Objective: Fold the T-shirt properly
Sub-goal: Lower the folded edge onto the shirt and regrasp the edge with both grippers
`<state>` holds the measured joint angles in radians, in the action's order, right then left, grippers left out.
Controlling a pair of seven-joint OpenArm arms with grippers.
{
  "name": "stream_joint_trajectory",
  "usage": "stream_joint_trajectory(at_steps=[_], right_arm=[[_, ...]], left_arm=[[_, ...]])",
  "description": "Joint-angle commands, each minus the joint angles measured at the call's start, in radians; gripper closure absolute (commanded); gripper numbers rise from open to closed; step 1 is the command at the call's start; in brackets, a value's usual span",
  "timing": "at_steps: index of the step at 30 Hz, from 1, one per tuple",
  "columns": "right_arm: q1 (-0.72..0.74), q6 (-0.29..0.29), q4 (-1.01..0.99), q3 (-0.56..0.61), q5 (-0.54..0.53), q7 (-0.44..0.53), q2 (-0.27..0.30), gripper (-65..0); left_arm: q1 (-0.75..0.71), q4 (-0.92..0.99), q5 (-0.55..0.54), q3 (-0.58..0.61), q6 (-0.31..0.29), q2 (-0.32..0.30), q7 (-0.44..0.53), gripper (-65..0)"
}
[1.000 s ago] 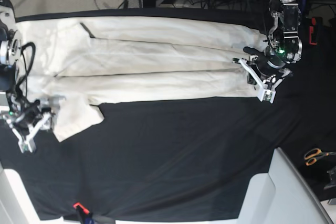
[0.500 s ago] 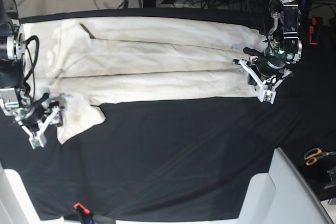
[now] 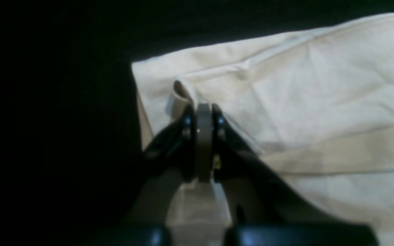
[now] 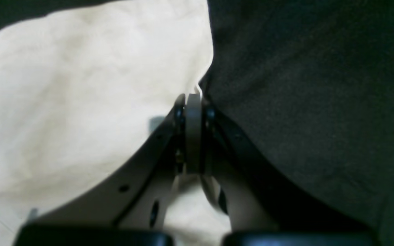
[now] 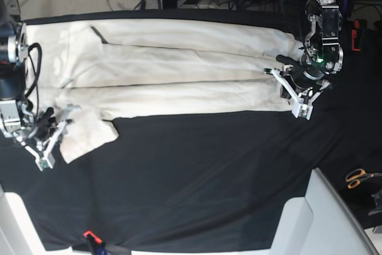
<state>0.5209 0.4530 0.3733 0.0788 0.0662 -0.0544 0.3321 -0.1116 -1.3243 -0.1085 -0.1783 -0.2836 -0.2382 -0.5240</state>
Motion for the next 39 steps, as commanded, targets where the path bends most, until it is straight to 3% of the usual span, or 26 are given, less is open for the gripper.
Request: stream_joint_trajectory(at_steps=[1, 11, 17, 24, 39], right_arm=[[0.026, -0.001, 0.045, -0.001, -0.001, -0.008, 0.026, 0.0], [-0.1, -0.001, 0.504, -0.001, 0.002, -0.374, 0.034, 0.0], [-0.186, -0.001, 0.764, -0.003, 0.004, -0.54, 0.042, 0.0], [-0.212, -0.001, 0.907, -0.003, 0.004, -0.589, 0.04, 0.0], [-0.192, 0.005, 0.956, -0.003, 0.004, -0.575, 0.042, 0.0]], left_arm=[[0.011, -0.018, -0.004, -0.005, 0.005, -0.013, 0.017, 0.0], [0.029, -0.041, -0.004, -0.007, 0.005, -0.016, 0.014, 0.0], [0.042, -0.099, -0.001, -0.007, 0.005, -0.019, 0.009, 0.0], [0.099, -0.123, 0.0, -0.008, 0.005, -0.033, 0.008, 0.0], [0.188, -0.125, 0.0, -0.008, 0.005, -0.056, 0.008, 0.0]])
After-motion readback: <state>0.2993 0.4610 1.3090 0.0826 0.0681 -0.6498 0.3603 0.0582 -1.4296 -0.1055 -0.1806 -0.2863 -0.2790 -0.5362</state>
